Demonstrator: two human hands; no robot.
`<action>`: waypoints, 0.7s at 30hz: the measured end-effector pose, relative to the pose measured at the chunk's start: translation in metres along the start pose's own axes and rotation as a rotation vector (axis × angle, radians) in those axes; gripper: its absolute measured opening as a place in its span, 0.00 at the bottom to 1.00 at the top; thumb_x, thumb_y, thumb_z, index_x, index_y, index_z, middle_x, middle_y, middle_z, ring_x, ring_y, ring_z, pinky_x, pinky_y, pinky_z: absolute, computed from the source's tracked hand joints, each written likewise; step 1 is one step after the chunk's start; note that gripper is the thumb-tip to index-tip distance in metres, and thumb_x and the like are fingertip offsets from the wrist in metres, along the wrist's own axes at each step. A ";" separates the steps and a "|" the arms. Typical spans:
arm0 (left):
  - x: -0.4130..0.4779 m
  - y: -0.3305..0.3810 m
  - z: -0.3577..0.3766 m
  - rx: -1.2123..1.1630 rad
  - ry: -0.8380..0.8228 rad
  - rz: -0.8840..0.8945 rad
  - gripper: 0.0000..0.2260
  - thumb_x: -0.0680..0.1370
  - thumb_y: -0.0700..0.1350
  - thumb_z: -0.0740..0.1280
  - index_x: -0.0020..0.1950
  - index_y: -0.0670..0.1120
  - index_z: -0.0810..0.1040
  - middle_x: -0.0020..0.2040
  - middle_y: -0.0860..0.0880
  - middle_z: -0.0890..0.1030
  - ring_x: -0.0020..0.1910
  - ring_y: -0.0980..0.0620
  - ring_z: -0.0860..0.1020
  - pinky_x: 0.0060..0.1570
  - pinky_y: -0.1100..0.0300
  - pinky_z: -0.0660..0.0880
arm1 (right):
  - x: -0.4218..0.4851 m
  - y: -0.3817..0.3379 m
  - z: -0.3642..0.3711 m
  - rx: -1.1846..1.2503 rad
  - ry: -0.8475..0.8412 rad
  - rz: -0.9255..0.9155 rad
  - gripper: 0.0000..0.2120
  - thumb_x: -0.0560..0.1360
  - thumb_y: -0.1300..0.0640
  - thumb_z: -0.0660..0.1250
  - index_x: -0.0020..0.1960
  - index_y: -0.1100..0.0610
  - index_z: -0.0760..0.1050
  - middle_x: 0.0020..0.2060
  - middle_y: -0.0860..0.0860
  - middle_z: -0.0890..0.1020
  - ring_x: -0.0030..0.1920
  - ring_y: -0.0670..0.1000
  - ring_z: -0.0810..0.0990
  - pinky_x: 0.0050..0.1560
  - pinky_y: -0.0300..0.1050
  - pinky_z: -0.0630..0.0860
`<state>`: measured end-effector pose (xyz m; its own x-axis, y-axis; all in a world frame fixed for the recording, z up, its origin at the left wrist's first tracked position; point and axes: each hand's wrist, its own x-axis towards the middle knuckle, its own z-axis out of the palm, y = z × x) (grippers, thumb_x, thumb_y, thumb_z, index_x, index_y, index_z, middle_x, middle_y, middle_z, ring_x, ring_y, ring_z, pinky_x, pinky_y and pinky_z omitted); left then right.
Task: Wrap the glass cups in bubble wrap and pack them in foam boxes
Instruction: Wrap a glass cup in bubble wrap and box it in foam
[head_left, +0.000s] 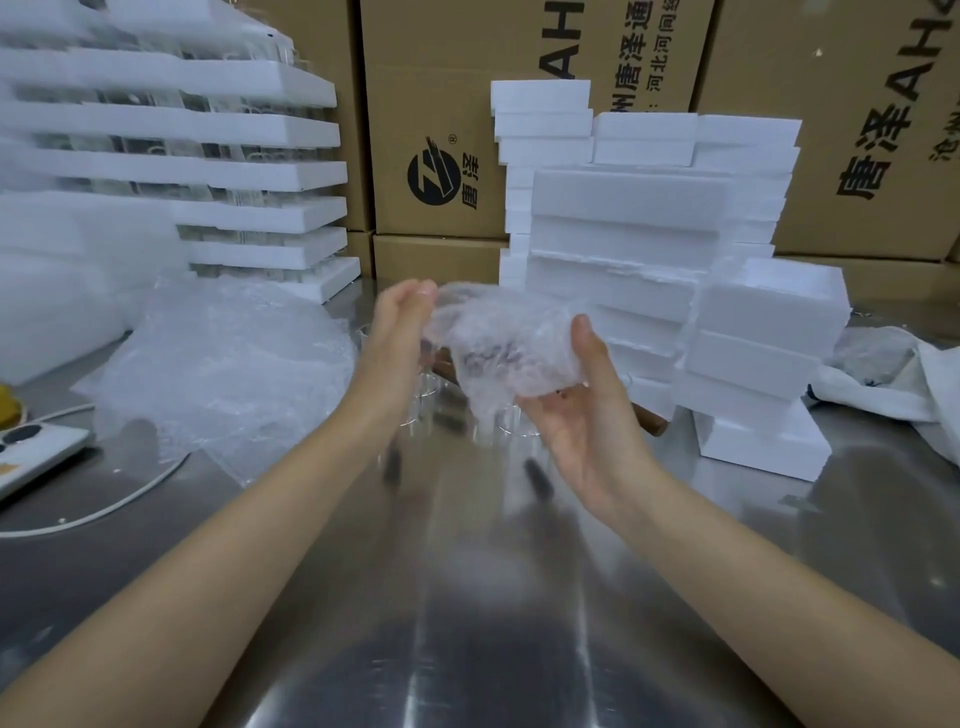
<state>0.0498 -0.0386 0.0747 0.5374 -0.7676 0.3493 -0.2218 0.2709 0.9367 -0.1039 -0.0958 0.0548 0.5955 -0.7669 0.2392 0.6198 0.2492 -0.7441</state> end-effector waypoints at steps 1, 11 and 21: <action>0.001 0.000 0.000 -0.052 -0.104 -0.100 0.20 0.79 0.58 0.59 0.66 0.47 0.70 0.61 0.46 0.78 0.52 0.51 0.79 0.55 0.54 0.76 | 0.000 -0.002 -0.002 0.073 -0.016 0.025 0.26 0.77 0.45 0.63 0.67 0.62 0.70 0.61 0.58 0.80 0.62 0.55 0.78 0.64 0.49 0.74; 0.000 -0.005 -0.002 -0.058 0.012 -0.027 0.03 0.78 0.42 0.68 0.47 0.46 0.81 0.41 0.49 0.82 0.29 0.59 0.78 0.24 0.70 0.70 | -0.009 0.009 0.013 -0.097 -0.148 0.076 0.24 0.79 0.52 0.62 0.71 0.63 0.66 0.64 0.60 0.77 0.64 0.57 0.77 0.60 0.51 0.77; -0.009 -0.010 -0.001 0.261 -0.259 0.382 0.17 0.76 0.55 0.57 0.41 0.45 0.79 0.41 0.50 0.75 0.45 0.54 0.75 0.46 0.60 0.71 | -0.008 0.016 0.003 -0.039 -0.185 0.146 0.22 0.80 0.50 0.61 0.70 0.60 0.68 0.63 0.59 0.78 0.64 0.57 0.77 0.60 0.51 0.77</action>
<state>0.0482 -0.0339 0.0617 0.1674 -0.7697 0.6160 -0.5755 0.4310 0.6950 -0.0969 -0.0840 0.0427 0.7631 -0.6023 0.2342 0.5019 0.3241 -0.8019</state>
